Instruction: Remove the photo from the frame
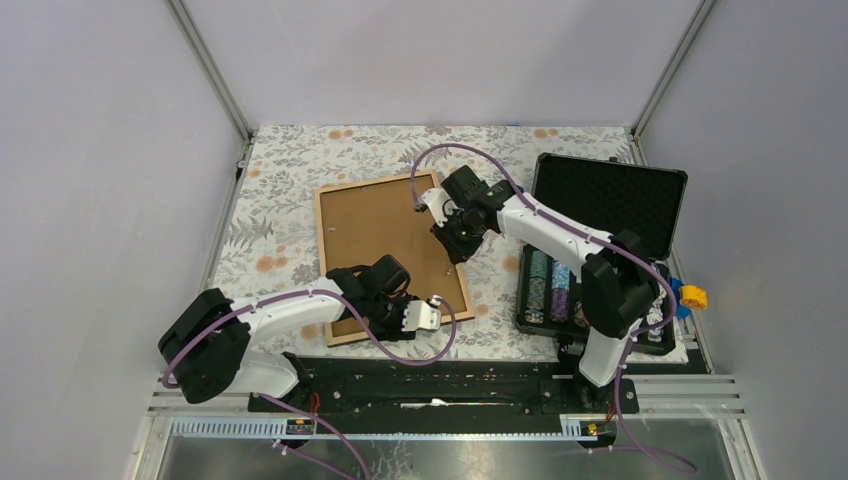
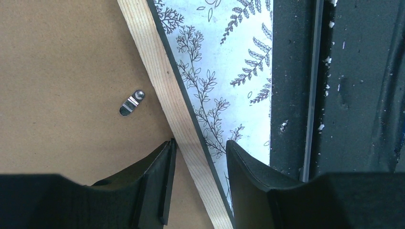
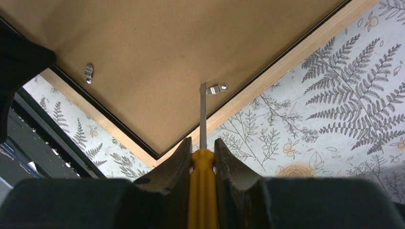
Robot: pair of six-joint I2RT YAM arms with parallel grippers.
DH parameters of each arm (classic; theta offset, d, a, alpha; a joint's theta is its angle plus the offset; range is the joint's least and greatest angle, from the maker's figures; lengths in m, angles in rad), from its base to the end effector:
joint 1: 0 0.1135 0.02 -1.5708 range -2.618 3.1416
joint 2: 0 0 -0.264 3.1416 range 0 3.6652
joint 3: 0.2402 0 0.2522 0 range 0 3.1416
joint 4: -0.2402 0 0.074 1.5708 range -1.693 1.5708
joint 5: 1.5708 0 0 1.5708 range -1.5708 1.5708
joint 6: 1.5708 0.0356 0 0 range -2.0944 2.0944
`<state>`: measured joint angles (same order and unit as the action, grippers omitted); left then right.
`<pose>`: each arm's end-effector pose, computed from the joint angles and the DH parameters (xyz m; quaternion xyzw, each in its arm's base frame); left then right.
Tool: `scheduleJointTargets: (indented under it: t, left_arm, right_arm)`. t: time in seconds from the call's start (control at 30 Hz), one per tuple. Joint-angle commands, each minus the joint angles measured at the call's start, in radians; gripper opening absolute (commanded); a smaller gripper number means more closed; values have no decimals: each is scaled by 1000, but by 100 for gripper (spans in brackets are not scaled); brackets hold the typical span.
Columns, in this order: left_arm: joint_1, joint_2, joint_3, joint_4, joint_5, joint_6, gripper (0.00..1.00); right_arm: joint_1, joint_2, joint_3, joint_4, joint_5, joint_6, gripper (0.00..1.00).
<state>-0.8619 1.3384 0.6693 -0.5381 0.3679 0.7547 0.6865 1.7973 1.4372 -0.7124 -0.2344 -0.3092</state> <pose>0.1379 -0.1804 0.1653 0.7220 0.6440 -0.1892 0.1679 0.2899 0.2483 0.2452 -0.4849 0.8319 0.1572 0.2193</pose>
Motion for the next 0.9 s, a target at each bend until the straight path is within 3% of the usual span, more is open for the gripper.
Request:
scheduleJointTargets:
  t: [0.0, 0.37, 0.87]
  left_arm:
    - [-1, 50, -47, 18, 54, 15, 49]
    - [-2, 72, -34, 21, 71, 12, 49]
    - [0, 73, -39, 27, 72, 9, 49]
  right_arm:
    - [-5, 51, 28, 41, 6, -1, 0]
    - [-7, -55, 12, -14, -106, 11, 0]
    - [-41, -89, -71, -16, 40, -26, 0]
